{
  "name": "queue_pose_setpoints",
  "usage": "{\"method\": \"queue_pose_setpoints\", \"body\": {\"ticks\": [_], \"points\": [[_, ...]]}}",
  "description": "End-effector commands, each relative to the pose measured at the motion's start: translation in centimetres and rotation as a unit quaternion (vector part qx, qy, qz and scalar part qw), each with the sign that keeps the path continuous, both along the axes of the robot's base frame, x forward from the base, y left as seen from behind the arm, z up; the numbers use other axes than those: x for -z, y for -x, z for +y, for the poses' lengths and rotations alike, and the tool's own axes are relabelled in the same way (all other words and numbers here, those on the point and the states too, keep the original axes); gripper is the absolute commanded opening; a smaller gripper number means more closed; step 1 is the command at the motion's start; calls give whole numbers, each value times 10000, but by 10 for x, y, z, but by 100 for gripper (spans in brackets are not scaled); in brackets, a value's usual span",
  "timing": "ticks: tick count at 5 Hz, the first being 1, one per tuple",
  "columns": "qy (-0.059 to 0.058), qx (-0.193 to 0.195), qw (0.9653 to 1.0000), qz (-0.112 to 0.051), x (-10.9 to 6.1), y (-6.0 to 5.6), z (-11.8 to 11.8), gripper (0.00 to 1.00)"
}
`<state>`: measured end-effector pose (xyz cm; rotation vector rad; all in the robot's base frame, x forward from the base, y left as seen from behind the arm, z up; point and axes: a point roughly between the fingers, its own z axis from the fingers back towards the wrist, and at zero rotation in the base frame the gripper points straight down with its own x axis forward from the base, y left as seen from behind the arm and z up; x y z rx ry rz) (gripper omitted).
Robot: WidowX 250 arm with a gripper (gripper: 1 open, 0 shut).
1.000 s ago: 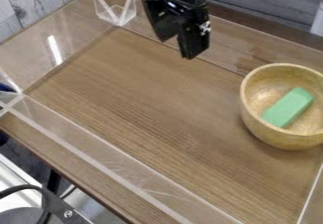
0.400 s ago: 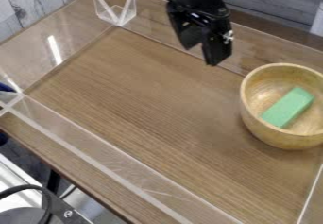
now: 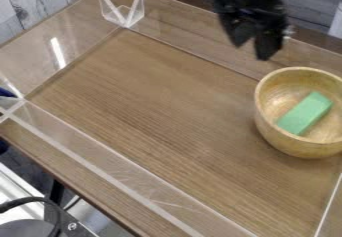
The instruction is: Put the green block in the brown bowl
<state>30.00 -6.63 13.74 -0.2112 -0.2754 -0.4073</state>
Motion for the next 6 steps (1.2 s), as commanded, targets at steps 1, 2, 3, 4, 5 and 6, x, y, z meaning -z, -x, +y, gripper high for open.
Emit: {"method": "queue_pose_setpoints", "body": {"ticks": [1, 2, 3, 4, 5, 6], "points": [[-2, 191, 9994, -279, -10, -24, -12, 0], [6, 350, 9992, -184, -1, -27, -15, 0], [63, 443, 9990, 25, 8, -32, -26, 0], [111, 547, 9982, 199, 17, -37, -37, 0], [66, 878, 9958, 252, 22, -38, -51, 0], [46, 1146, 9929, 310, 26, -37, -60, 0]]}}
